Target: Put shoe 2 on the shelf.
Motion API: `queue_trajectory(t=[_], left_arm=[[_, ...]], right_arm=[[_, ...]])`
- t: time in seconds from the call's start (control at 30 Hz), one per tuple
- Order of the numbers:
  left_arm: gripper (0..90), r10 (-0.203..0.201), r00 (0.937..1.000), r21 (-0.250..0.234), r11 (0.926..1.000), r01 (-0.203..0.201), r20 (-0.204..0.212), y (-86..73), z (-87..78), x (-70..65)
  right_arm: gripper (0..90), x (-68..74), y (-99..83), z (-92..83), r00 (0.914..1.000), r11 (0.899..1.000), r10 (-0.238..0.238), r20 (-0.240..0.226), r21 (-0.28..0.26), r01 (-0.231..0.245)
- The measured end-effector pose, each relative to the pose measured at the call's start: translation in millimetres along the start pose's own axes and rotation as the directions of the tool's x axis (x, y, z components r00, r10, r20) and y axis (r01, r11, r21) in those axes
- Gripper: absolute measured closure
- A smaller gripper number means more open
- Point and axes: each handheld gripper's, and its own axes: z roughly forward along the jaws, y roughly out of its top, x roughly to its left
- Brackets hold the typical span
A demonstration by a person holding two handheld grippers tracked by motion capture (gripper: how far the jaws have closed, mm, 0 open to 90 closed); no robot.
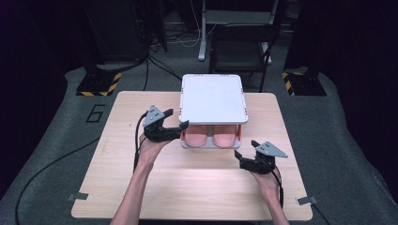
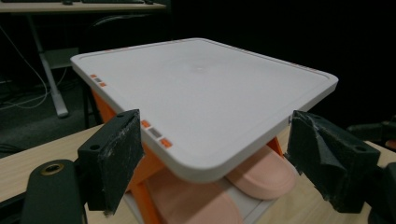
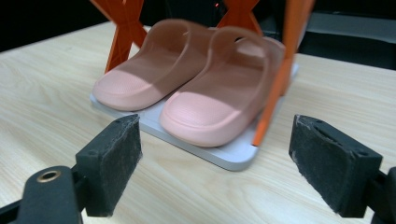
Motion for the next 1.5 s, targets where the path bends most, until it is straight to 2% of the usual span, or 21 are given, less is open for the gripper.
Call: queue_trajectory(t=[0.07, 0.2, 0.27, 0.37, 0.47, 0.5, 0.6, 0.7, 0.83, 0.9, 0.97, 1.2, 1.5], left_arm=[[17.7, 0.012, 0.9999, 0.006, 0.9999, -0.012, -0.005, -3.9, -12.4, 2.5], [17.7, 0.037, 0.998, 0.011, 0.9993, -0.037, -0.051, -20.9, -47.4, 14.6], [17.7, 0.017, 0.9966, -0.002, 0.9999, -0.017, -0.081, -31.2, -62.3, 20.5], [17.7, 0.014, 0.9934, 0.022, 0.9997, -0.012, -0.114, -47.0, -82.9, 29.1], [17.7, 0.003, 0.9897, 0.043, 0.9991, 0.003, -0.143, -63.6, -98.9, 36.0], [17.7, -0.001, 0.9882, 0.045, 0.9989, 0.008, -0.153, -67.6, -102.5, 37.5], [17.8, -0.034, 0.982, 0.045, 0.9981, 0.043, -0.186, -83.1, -115.5, 43.8], [17.7, -0.062, 0.9767, 0.035, 0.9969, 0.071, -0.206, -94.0, -122.9, 47.0], [17.7, -0.048, 0.9729, 0.058, 0.9963, 0.063, -0.226, -106.3, -126.5, 48.0], [17.7, -0.034, 0.9748, 0.07, 0.9962, 0.051, -0.22, -107.4, -127.5, 49.2], [17.8, -0.044, 0.9734, 0.058, 0.9966, 0.058, -0.225, -108.0, -127.9, 48.2], [17.7, -0.042, 0.9734, 0.067, 0.996, 0.059, -0.225, -110.4, -126.5, 47.7], [17.8, -0.066, 0.9723, 0.078, 0.9933, 0.086, -0.224, -114.4, -125.8, 47.8]], right_arm=[[16.6, -4.5, -0.3, -12.6, 0.9998, 1.0, 0.013, 0.012, -0.02, -0.012], [16.9, -10.2, -2.7, -29.0, 0.9991, 0.998, 0.03, 0.03, -0.049, -0.028], [17.1, -13.5, -5.6, -35.2, 0.9978, 0.997, 0.049, 0.044, -0.069, -0.046], [17.4, -18.3, -11.3, -42.1, 0.994, 0.992, 0.091, 0.061, -0.098, -0.085], [17.6, -22.1, -14.1, -45.2, 0.9913, 0.99, 0.106, 0.078, -0.104, -0.097], [17.7, -24.2, -15.1, -46.3, 0.9921, 0.991, 0.094, 0.082, -0.101, -0.086], [18.0, -25.7, -17.8, -47.6, 0.99, 0.99, 0.107, 0.092, -0.103, -0.098], [18.3, -25.4, -20.5, -46.5, 0.9899, 0.99, 0.109, 0.09, -0.101, -0.1], [18.7, -23.2, -22.4, -46.4, 0.9905, 0.992, 0.1, 0.095, -0.086, -0.092], [18.7, -22.4, -22.5, -46.3, 0.9902, 0.992, 0.099, 0.098, -0.086, -0.091], [18.8, -22.5, -22.5, -46.3, 0.9904, 0.992, 0.099, 0.096, -0.084, -0.091], [18.9, -22.6, -24.5, -47.6, 0.99, 0.992, 0.102, 0.098, -0.082, -0.094], [19.2, -22.0, -26.4, -47.0, 0.9909, 0.993, 0.098, 0.092, -0.071, -0.092]])
